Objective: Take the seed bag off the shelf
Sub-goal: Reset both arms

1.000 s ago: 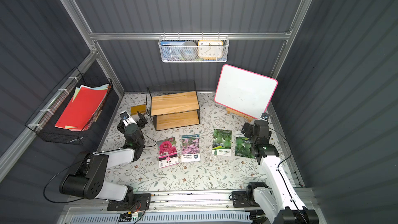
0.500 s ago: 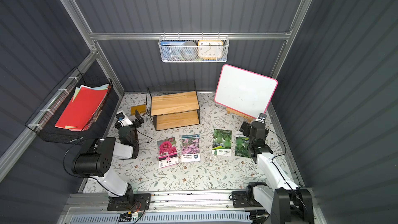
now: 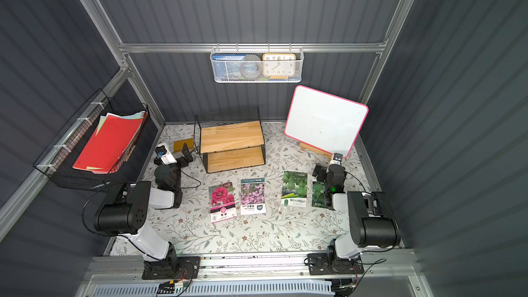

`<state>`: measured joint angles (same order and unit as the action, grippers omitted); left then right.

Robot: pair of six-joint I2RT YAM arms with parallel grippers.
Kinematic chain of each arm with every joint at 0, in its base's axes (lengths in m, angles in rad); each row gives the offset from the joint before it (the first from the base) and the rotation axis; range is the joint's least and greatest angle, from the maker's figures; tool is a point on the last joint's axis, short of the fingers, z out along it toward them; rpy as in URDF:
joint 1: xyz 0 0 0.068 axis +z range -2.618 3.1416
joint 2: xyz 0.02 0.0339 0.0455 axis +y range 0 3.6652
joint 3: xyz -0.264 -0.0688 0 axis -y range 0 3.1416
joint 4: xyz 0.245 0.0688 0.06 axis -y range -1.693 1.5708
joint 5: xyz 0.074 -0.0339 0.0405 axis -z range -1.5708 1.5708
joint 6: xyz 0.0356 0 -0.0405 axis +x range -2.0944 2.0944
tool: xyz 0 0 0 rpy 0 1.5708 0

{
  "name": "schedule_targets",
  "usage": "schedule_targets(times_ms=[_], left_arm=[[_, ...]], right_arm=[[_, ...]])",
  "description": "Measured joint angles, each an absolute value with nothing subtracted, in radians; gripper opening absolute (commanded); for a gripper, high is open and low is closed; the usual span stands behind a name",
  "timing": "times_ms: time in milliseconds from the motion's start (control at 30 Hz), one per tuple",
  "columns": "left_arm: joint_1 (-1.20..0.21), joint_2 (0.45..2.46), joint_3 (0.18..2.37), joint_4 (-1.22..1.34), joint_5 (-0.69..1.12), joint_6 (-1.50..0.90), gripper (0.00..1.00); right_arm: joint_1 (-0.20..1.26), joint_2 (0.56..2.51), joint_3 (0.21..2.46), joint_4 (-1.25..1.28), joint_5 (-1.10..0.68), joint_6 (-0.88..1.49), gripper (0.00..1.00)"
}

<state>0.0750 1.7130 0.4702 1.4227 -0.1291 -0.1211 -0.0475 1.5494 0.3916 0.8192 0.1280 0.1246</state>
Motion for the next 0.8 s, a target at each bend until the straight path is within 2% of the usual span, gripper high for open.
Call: schedule_targets(times_ms=[367,800], left_arm=[[0.075,1.713,0.471,1.421,-0.126,-0.121,1.0],[0.075,1.713,0.471,1.421,-0.127,-0.121,1.0]], right_arm=[[-0.04,1.553,0.379,0.926,0.09,0.091,0.99],[-0.033,1.559,0.377,0.939,0.087,0.084,0.99]])
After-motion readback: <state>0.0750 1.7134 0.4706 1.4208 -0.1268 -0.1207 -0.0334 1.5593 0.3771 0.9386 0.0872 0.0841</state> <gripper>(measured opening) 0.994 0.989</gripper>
